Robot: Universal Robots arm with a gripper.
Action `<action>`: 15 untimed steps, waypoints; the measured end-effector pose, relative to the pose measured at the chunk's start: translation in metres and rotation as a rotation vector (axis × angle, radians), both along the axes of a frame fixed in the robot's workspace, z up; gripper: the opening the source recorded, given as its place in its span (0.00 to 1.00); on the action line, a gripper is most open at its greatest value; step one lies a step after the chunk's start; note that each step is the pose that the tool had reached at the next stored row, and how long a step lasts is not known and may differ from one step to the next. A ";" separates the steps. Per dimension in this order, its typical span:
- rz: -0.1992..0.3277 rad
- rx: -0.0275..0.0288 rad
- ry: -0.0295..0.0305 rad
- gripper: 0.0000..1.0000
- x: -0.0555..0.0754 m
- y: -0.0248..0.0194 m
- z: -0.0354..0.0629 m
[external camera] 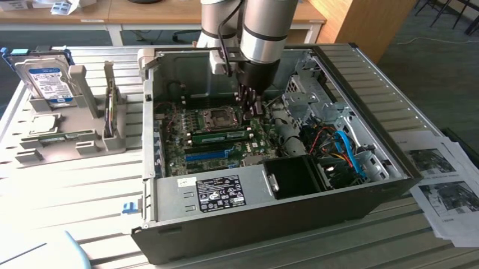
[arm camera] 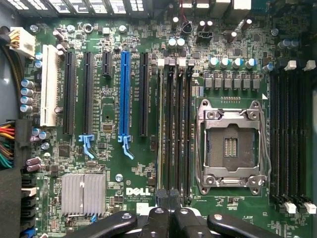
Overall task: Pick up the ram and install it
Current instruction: 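Press down the ram until it locks into place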
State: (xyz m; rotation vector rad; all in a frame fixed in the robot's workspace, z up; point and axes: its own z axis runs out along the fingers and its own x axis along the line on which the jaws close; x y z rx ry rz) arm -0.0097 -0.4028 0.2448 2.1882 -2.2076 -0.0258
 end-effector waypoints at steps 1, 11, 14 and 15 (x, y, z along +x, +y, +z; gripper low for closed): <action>0.000 0.0000 0.0000 0.09 0.000 0.0000 -0.0009; 0.000 -0.0001 0.0000 0.09 0.005 0.0000 -0.0012; 0.000 0.0000 0.0000 0.09 0.005 0.0000 -0.0014; 0.000 0.0005 -0.0001 0.09 0.005 0.0001 -0.0021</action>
